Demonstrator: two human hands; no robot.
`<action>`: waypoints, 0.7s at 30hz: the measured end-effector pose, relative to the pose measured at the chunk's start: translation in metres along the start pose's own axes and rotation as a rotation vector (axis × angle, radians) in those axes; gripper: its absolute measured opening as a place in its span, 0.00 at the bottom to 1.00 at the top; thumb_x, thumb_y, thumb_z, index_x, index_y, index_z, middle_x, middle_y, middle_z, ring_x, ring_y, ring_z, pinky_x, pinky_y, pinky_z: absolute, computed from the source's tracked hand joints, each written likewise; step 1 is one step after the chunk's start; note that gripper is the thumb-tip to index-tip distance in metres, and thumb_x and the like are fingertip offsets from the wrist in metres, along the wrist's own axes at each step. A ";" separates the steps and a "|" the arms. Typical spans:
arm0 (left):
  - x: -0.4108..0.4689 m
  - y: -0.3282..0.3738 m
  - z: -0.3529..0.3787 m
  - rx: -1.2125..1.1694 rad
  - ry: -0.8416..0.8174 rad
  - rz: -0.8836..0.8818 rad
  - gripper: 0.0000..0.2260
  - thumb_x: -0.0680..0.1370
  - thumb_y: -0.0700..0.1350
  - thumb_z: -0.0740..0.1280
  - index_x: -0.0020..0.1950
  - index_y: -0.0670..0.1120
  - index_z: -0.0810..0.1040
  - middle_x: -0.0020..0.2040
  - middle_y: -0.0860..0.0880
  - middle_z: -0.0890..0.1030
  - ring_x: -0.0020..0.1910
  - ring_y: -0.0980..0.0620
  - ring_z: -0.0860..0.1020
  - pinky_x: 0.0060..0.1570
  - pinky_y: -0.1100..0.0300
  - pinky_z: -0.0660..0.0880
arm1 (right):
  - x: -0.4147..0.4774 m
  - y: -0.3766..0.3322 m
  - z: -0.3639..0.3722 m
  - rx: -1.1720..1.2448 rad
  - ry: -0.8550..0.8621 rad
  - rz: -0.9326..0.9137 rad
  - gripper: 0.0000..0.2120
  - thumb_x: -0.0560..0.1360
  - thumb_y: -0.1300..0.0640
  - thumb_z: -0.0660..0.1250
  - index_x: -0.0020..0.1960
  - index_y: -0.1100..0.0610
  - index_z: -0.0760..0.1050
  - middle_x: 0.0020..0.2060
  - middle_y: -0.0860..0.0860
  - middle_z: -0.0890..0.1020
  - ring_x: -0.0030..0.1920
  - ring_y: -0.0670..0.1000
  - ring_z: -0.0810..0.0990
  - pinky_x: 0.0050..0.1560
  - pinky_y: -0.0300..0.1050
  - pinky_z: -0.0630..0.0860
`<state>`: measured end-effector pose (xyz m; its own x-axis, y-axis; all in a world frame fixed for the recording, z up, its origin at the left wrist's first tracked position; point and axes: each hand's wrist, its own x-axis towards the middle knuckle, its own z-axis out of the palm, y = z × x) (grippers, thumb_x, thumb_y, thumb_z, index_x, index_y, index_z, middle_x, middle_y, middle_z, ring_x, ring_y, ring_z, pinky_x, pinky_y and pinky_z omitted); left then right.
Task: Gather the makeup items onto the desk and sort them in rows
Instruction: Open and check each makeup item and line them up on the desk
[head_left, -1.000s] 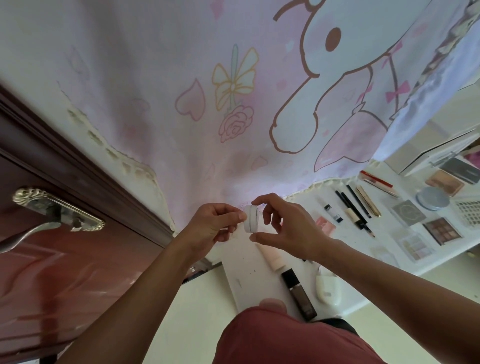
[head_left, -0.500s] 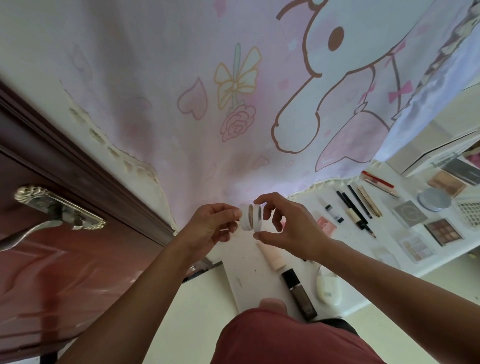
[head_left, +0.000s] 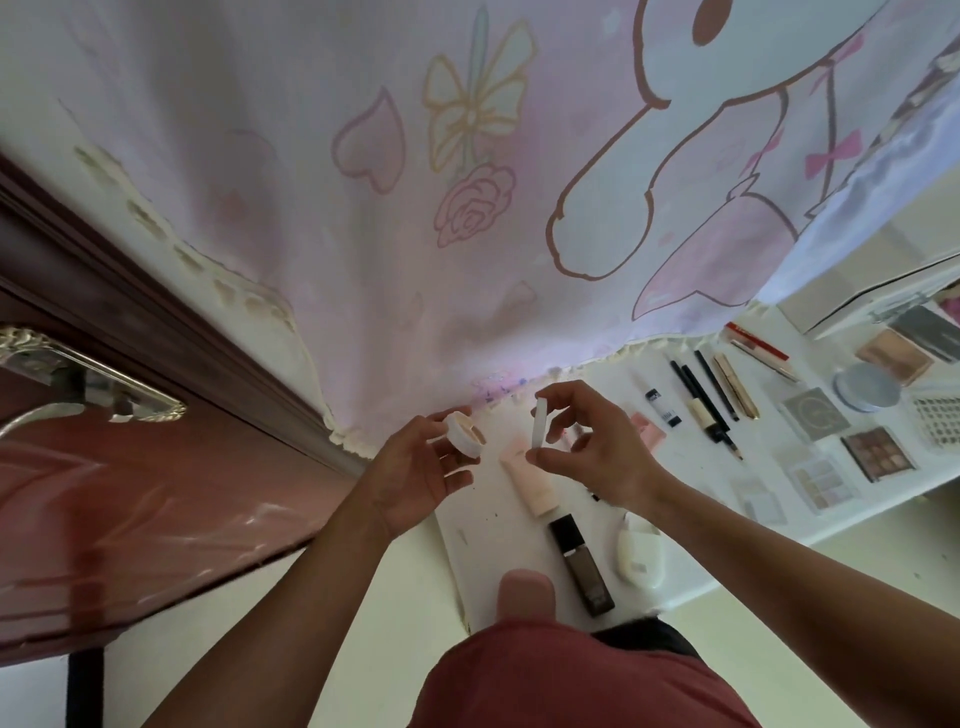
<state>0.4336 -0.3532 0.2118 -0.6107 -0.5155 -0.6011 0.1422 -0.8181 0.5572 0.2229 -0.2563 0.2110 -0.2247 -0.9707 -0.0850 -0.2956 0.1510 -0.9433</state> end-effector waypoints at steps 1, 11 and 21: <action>0.004 -0.006 -0.003 -0.008 0.038 -0.010 0.22 0.60 0.43 0.75 0.54 0.44 0.81 0.43 0.41 0.81 0.37 0.46 0.81 0.34 0.58 0.78 | 0.001 0.008 0.000 0.002 -0.003 0.027 0.24 0.65 0.62 0.81 0.55 0.47 0.75 0.47 0.38 0.79 0.42 0.47 0.80 0.36 0.32 0.70; 0.057 -0.066 -0.041 0.055 0.407 0.125 0.07 0.73 0.30 0.68 0.46 0.40 0.75 0.41 0.40 0.79 0.39 0.43 0.80 0.47 0.55 0.81 | 0.010 0.081 0.007 -0.144 -0.148 0.229 0.25 0.64 0.59 0.80 0.58 0.49 0.75 0.46 0.41 0.79 0.41 0.43 0.80 0.47 0.38 0.75; 0.098 -0.102 -0.059 0.831 0.806 0.327 0.17 0.65 0.40 0.77 0.48 0.47 0.75 0.46 0.50 0.80 0.44 0.51 0.78 0.45 0.58 0.76 | 0.042 0.125 0.023 -0.292 -0.285 0.225 0.27 0.65 0.54 0.78 0.60 0.46 0.73 0.49 0.39 0.77 0.44 0.37 0.79 0.68 0.62 0.67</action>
<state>0.4050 -0.3350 0.0623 0.0648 -0.9215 -0.3828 -0.5275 -0.3573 0.7708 0.1977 -0.2829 0.0821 -0.0607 -0.9144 -0.4003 -0.5268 0.3700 -0.7652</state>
